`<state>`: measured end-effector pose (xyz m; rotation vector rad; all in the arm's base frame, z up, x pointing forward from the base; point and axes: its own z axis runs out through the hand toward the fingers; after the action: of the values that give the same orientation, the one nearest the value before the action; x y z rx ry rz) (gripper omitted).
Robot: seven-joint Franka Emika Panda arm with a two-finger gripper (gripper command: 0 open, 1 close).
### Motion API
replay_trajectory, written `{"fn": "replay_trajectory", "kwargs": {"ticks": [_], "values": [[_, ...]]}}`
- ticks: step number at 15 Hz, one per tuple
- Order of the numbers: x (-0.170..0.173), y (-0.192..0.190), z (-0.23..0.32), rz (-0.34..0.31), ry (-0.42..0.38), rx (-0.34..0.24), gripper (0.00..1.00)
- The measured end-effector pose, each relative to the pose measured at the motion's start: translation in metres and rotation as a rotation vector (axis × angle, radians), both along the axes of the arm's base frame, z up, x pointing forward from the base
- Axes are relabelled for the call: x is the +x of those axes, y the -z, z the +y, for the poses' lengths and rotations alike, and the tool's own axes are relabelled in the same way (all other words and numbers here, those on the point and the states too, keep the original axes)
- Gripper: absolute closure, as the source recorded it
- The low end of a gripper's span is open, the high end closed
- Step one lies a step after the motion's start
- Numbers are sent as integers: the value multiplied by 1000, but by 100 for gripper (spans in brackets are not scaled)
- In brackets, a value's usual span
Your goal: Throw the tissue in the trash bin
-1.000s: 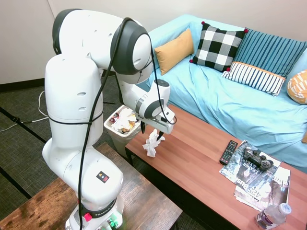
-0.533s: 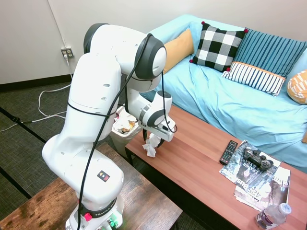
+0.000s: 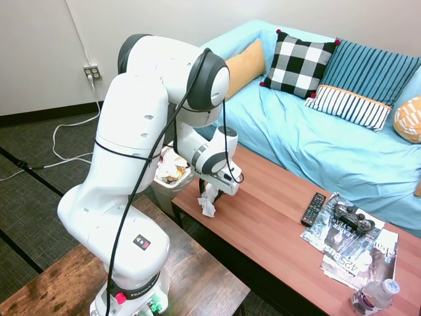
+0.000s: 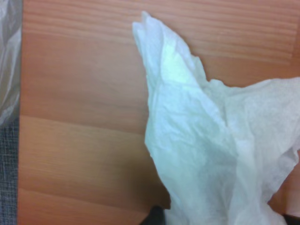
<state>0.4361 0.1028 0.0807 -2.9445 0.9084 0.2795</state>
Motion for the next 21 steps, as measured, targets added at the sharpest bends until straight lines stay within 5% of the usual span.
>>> {"fn": "replay_trajectory", "kwargs": {"ticks": [7, 11, 16, 21], "values": [[8, -12, 0, -24, 16, 19, 100], [23, -53, 12, -49, 3, 45, 100], [60, -133, 146, -141, -109, -25, 100], [78, -108, 275, -125, -191, -29, 100]]}}
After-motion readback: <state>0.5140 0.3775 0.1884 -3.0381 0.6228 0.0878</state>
